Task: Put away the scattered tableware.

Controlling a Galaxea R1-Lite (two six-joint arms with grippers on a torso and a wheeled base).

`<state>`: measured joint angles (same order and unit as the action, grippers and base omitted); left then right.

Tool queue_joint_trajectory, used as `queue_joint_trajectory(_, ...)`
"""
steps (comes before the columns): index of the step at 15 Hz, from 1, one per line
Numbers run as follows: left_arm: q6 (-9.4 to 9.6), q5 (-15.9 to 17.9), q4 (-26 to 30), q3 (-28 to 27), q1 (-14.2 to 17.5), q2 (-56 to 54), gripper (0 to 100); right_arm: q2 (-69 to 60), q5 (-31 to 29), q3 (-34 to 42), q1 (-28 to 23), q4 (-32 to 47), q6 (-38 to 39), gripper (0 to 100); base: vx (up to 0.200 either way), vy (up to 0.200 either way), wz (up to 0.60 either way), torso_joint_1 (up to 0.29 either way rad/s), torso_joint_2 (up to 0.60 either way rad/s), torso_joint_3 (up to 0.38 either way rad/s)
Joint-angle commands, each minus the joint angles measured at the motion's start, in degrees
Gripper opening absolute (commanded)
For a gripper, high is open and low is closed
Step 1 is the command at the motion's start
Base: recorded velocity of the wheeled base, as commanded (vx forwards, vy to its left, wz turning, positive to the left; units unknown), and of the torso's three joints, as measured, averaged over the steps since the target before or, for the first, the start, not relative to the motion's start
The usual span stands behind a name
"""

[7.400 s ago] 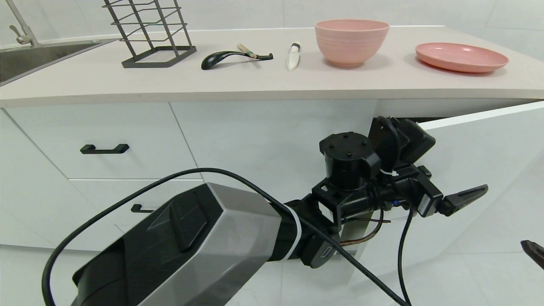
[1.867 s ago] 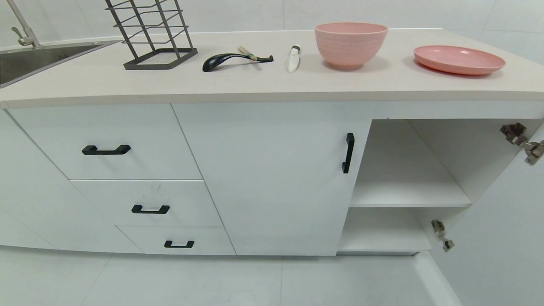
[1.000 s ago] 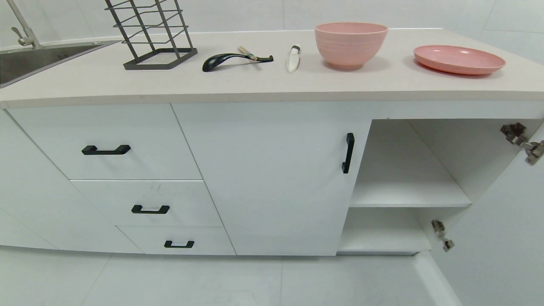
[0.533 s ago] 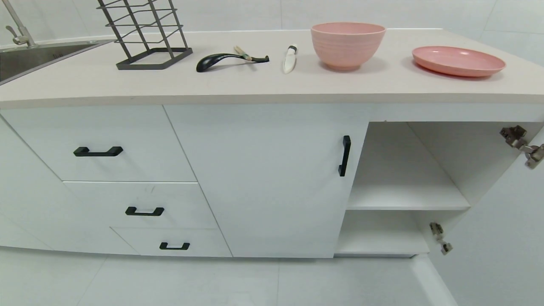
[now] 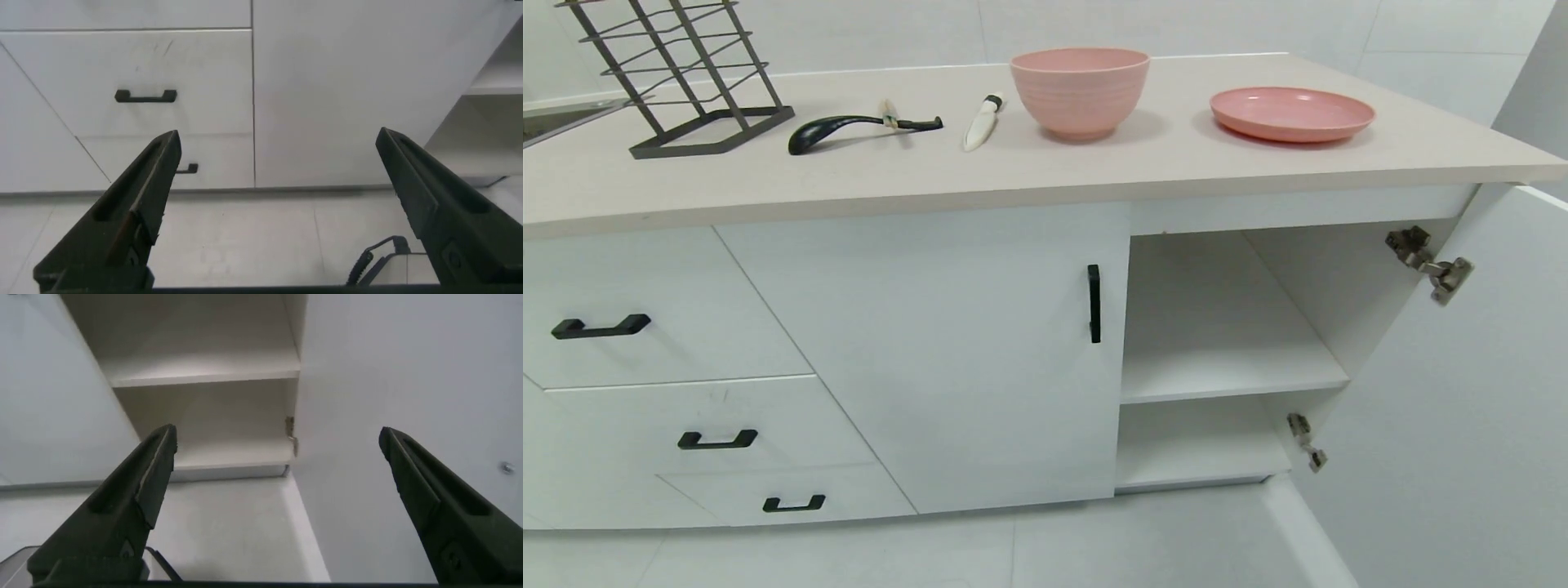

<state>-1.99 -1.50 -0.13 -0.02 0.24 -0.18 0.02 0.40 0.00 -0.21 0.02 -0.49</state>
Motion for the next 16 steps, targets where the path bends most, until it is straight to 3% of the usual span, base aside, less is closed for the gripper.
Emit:
queue_joint_trajectory(1,-0.03,-0.08,-0.04,0.02,0.02,0.18,100,-0.02,0.04,0.00,0.03,0.06,-0.04,100,0.000,0.000,0.00,0.000,0.00,0.000)
queue_joint_trajectory(4,0.05,-0.08,-0.04,0.02,0.02,0.18,100,-0.02,-0.14,0.00,0.03,0.06,0.05,100,0.000,0.000,0.00,0.000,0.00,0.000)
queue_joint_trajectory(10,0.05,-0.08,-0.13,0.02,0.02,0.18,100,-0.02,-0.14,0.00,0.03,0.06,-0.04,100,0.200,0.000,0.00,0.000,0.00,0.003)
queue_joint_trajectory(16,0.05,-0.08,-0.13,0.02,0.02,0.18,100,-0.02,-0.14,0.00,0.03,-0.02,0.31,100,0.000,0.000,0.00,0.000,0.00,0.000)
